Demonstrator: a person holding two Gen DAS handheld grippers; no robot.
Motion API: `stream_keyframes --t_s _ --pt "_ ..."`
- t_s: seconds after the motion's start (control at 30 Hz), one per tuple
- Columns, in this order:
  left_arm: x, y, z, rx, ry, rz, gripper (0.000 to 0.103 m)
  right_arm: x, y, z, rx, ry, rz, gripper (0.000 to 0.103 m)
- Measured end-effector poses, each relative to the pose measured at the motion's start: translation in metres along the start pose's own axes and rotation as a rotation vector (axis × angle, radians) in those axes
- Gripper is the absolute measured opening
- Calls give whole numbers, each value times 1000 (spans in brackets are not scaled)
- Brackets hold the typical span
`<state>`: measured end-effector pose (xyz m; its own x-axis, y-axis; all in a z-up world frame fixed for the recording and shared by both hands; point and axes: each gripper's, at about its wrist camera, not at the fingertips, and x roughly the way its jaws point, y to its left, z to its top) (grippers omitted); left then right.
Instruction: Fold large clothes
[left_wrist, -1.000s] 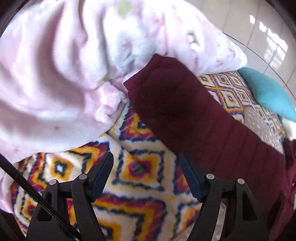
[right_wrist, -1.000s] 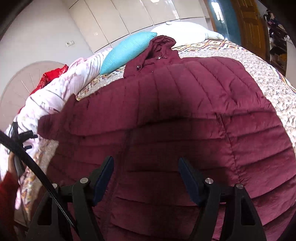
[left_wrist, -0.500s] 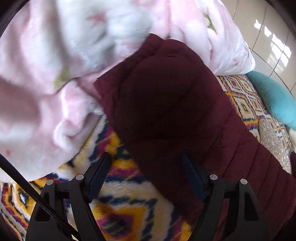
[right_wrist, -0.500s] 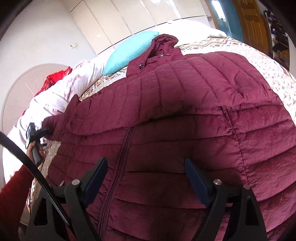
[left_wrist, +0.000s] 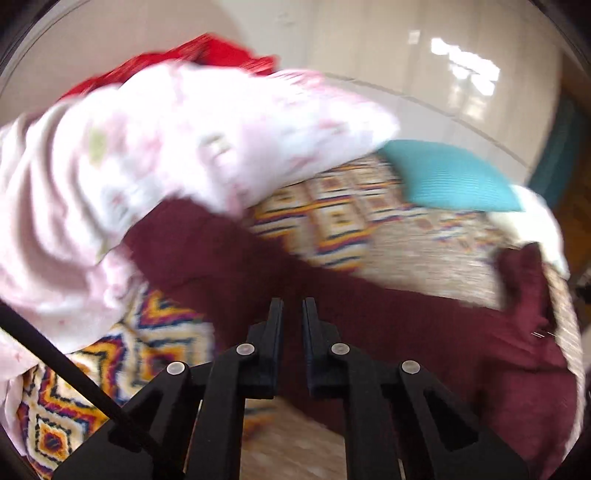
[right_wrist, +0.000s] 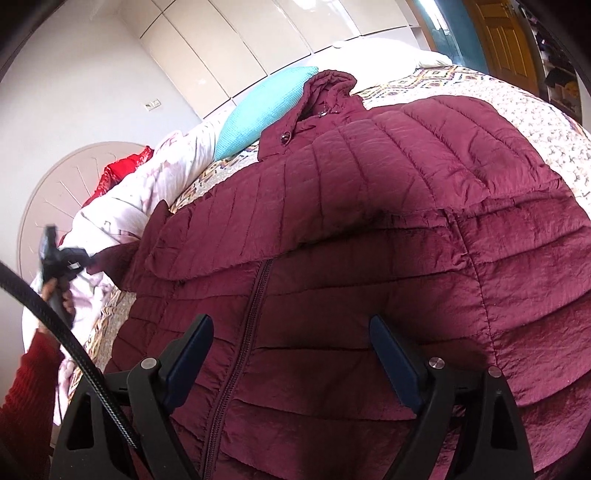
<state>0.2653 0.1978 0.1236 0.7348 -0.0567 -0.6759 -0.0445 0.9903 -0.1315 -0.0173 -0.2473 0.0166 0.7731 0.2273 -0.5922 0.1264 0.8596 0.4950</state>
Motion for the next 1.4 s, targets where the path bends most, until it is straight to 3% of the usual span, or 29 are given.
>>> stream_keyframes --t_s 0.2,0.27,0.33,0.37,0.4,0.5,0.8,0.9,0.97,1.0,1.03,1.17,1.23,1.27,1.3,1.4 --pt "-80 -144 -24 193 -32 -291 9 -2 -5 0 31 -11 38 89" --pt "-88 -181 -37 247 -33 -321 9 -4 -7 0 46 -15 57 89" --pt "-85 -204 -46 261 -30 -317 17 -4 -10 0 60 -19 74 89" --pt "-83 -205 -50 255 -21 -312 31 -5 -12 0 68 -21 84 89" --pt "-82 -201 -54 246 -18 -299 46 -5 -12 -1 72 -22 89 89" --pt "-66 -167 -60 206 -6 -241 66 -5 -13 0 75 -24 96 89" --pt "46 63 -56 -234 169 -4 68 -6 -14 -1 80 -26 102 89" --pt "89 124 -60 -386 236 -33 68 -6 -15 -1 78 -25 100 89" --pt "111 150 -63 -485 266 -124 68 -6 -15 -1 76 -24 96 89" --pt "117 159 -61 -518 241 -162 68 -5 -14 -1 75 -23 95 89" --pt "121 165 -55 -528 202 -170 68 -4 -14 -1 73 -22 92 89" --pt "146 170 -34 -501 209 -136 68 -3 -13 0 69 -19 86 89" --pt "147 166 -27 -499 205 -107 59 -2 -12 0 69 -19 86 89" --pt "148 163 -25 -492 213 -107 24 -1 -12 0 69 -19 86 89" --pt "147 158 -24 -483 229 -112 16 -2 -12 0 69 -19 86 89" --pt "127 138 -18 -411 209 -93 12 -2 -12 0 69 -20 86 89"
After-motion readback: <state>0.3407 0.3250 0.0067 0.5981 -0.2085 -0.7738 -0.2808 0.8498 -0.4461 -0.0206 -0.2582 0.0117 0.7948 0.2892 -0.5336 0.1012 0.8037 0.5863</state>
